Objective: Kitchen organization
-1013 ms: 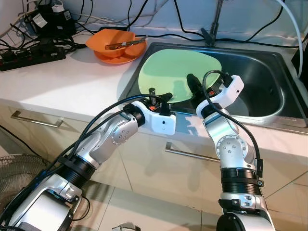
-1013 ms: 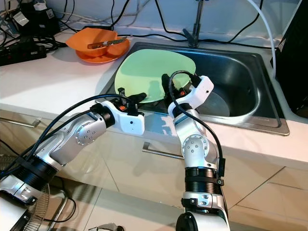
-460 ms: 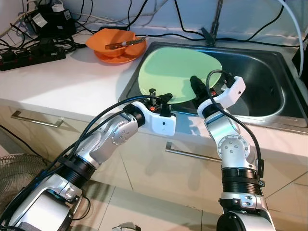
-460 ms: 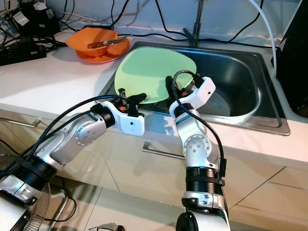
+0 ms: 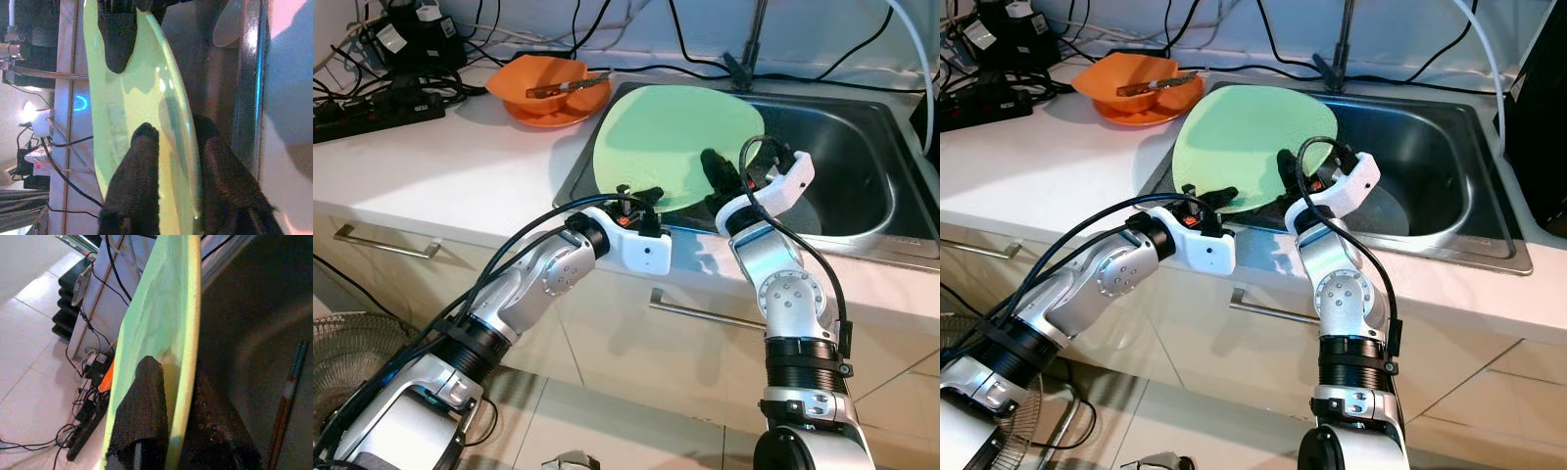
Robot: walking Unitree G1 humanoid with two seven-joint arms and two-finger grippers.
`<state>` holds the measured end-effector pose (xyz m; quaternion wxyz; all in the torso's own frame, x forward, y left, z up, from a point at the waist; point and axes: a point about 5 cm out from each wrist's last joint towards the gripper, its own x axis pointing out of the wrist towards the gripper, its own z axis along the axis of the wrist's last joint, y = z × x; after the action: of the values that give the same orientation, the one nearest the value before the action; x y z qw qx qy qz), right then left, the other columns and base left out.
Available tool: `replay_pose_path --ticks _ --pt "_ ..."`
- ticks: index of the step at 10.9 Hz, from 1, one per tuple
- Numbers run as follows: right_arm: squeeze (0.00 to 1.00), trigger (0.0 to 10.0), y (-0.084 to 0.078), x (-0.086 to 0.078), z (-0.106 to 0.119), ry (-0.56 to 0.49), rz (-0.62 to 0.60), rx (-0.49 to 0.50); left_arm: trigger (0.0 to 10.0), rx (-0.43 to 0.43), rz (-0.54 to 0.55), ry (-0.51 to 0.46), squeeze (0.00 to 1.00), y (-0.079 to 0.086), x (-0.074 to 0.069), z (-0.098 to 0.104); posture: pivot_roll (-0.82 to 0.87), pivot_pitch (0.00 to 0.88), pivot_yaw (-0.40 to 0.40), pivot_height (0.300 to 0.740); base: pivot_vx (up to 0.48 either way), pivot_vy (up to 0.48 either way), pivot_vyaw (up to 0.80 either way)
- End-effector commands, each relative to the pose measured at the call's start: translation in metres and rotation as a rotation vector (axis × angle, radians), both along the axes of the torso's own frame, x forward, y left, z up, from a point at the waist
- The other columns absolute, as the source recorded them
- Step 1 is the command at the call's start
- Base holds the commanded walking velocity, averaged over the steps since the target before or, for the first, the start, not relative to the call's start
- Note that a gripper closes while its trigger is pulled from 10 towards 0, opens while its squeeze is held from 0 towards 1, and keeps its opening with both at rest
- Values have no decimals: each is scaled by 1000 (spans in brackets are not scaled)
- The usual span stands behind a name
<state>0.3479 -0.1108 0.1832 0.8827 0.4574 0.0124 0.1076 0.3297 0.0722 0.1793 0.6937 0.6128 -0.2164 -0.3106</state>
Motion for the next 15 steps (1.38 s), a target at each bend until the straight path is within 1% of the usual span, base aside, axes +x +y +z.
replay_pose_path --ticks 1,2,4,5,6,7,8,9,10,11,12,13,14,15 --pt "0 0 3 3 2 17 -31 35 10000 -55 11 -57 1000 3 5 21 36 43 65 740 0 0 0" --pt "0 0 -1 4 2 25 -64 65 10000 -63 11 -48 1000 3 4 21 36 35 67 740 0 0 0" --pt "0 0 -8 6 0 43 -120 124 10000 -83 -3 -33 1000 1 -1 17 34 8 73 740 0 0 0" --pt "0 0 -13 9 -1 52 -161 154 10000 -91 -10 -29 1000 0 -3 16 33 0 75 740 0 0 0" --pt "0 0 -21 14 1 50 -204 172 10000 -127 -1 2 1000 1 -3 13 31 0 75 740 0 0 0" --pt "0 0 -27 18 1 53 -240 175 10000 -186 16 54 514 2 -3 8 30 0 77 740 0 0 0" --pt "0 10000 -41 29 8 29 -318 117 10000 -457 74 242 0 2 -3 -1 26 0 78 740 0 0 0" --pt "0 10000 -45 35 11 29 -332 55 10000 -576 108 313 0 2 -2 -2 32 0 72 740 0 0 0" --pt "0 10000 -49 41 15 16 -345 0 10000 -725 149 417 0 3 1 -5 38 0 69 740 0 0 0" --pt "0 10000 -50 45 16 16 -349 -71 10000 -847 172 528 0 2 2 -11 41 0 66 740 0 0 0" --pt "0 10000 -48 49 17 4 -346 -208 10000 -1023 230 612 0 6 5 -15 44 0 62 740 0 0 0" --pt "0 10000 -42 48 26 -106 -363 -435 10000 -1144 302 609 0 17 11 -15 42 8 59 740 0 0 0" --pt "0 10000 -40 48 28 -138 -367 -504 10000 -1157 308 602 0 19 11 -15 41 12 59 740 0 0 0" --pt "0 10000 -39 47 27 -159 -368 -550 10000 -1164 311 593 0 21 12 -13 39 16 58 740 259 0 0"
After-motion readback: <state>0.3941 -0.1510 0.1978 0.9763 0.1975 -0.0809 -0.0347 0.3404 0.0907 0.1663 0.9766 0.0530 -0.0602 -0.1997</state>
